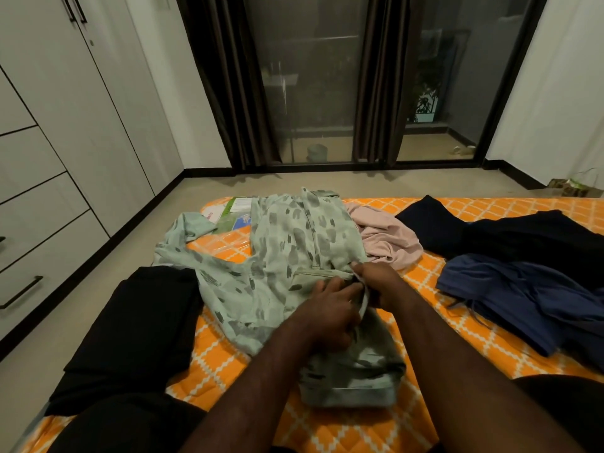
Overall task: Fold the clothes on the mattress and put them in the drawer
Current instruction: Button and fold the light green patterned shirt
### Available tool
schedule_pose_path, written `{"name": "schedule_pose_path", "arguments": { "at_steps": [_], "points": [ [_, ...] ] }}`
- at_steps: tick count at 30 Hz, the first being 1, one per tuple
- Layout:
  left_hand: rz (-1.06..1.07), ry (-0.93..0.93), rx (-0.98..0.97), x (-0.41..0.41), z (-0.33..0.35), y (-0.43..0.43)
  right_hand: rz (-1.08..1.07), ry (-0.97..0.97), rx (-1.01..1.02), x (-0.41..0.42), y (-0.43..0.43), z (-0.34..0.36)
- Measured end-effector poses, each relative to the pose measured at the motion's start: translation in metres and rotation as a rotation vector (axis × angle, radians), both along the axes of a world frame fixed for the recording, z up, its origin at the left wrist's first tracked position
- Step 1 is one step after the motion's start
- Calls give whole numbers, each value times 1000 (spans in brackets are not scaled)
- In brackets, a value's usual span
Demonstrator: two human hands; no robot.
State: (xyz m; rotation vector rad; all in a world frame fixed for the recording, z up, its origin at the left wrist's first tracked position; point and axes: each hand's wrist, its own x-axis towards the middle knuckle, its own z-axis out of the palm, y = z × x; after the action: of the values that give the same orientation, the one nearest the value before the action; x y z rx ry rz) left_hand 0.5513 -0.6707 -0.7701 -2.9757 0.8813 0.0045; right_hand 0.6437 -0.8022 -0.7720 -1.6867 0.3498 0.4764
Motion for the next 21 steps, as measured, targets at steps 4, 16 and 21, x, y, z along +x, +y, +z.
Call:
{"name": "schedule_pose_path", "arguments": {
  "at_steps": [4,16,21],
  "points": [
    [22,50,-175,5,3,8,-175,-38,131,5,-3,1],
    [424,164,-1035,67,12,66,-131,-283,1046,23,-33,72],
    [289,456,-1054,81,1,67,61,-304,971,60,-48,111]
  ]
}}
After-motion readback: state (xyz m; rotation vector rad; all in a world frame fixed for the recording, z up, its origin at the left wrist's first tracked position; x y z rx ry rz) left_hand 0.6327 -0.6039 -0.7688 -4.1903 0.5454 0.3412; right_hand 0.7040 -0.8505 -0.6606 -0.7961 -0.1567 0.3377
